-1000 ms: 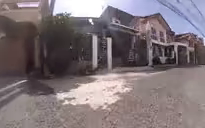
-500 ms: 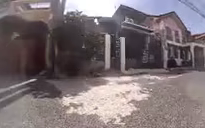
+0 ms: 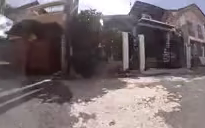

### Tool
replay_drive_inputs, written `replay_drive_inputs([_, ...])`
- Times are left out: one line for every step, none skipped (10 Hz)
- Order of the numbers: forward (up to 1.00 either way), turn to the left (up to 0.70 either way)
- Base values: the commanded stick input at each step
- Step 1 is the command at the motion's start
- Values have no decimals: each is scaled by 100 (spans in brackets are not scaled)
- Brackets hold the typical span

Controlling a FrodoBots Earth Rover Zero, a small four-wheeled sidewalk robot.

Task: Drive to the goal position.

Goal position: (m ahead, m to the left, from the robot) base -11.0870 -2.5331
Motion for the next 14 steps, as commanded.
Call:
replay_drive_inputs([70,27])
replay_drive_inputs([70,27])
replay_drive_inputs([70,27])
replay_drive_inputs([70,27])
replay_drive_inputs([70,27])
replay_drive_inputs([70,27])
replay_drive_inputs([70,27])
replay_drive_inputs([70,27])
replay_drive_inputs([70,27])
replay_drive_inputs([70,27])
replay_drive_inputs([70,27])
replay_drive_inputs([70,27])
replay_drive_inputs([70,27])
replay_drive_inputs([70,27])
